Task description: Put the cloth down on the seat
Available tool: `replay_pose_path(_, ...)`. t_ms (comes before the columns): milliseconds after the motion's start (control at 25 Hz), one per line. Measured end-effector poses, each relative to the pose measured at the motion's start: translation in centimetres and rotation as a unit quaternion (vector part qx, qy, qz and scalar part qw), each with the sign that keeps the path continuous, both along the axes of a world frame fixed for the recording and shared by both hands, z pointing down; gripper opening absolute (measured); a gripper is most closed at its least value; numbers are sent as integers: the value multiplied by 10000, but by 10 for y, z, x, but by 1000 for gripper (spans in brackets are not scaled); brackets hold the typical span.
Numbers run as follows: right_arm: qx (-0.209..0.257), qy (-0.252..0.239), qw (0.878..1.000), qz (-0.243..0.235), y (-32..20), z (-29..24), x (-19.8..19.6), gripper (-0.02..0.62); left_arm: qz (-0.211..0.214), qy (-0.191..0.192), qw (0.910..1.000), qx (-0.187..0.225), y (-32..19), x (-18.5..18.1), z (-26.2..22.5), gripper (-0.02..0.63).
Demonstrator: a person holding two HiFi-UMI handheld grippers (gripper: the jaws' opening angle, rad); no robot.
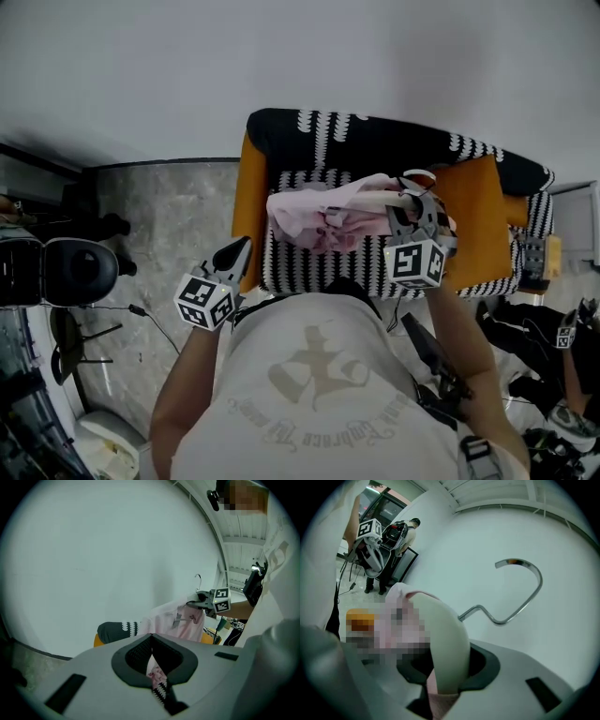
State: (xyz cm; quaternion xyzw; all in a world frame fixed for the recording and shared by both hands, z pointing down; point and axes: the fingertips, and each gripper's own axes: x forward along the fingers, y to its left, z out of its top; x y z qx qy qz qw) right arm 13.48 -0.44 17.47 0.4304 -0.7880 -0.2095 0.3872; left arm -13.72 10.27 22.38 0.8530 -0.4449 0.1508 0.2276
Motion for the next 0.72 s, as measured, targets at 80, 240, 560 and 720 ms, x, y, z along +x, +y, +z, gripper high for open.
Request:
replay_pose_path(80, -54, 3, 10000, -57, -2, 10, 6, 133, -53, -38, 10000, -26, 2, 9, -1, 11)
replay_pose_path(240, -175, -74, 9997, -128, -11, 28, 13, 130, -179, -108, 9997, -104, 6, 20, -1, 11)
replay_pose_path(560, -576, -172, 9980, -213, -28, 77, 4, 120, -141, -194, 9994, -240, 6, 42, 10, 11)
replay_pose_path(720, -833, -166, 9961, -247, -33, 102, -1, 115, 5, -153, 9993, -339, 3, 57, 16, 11)
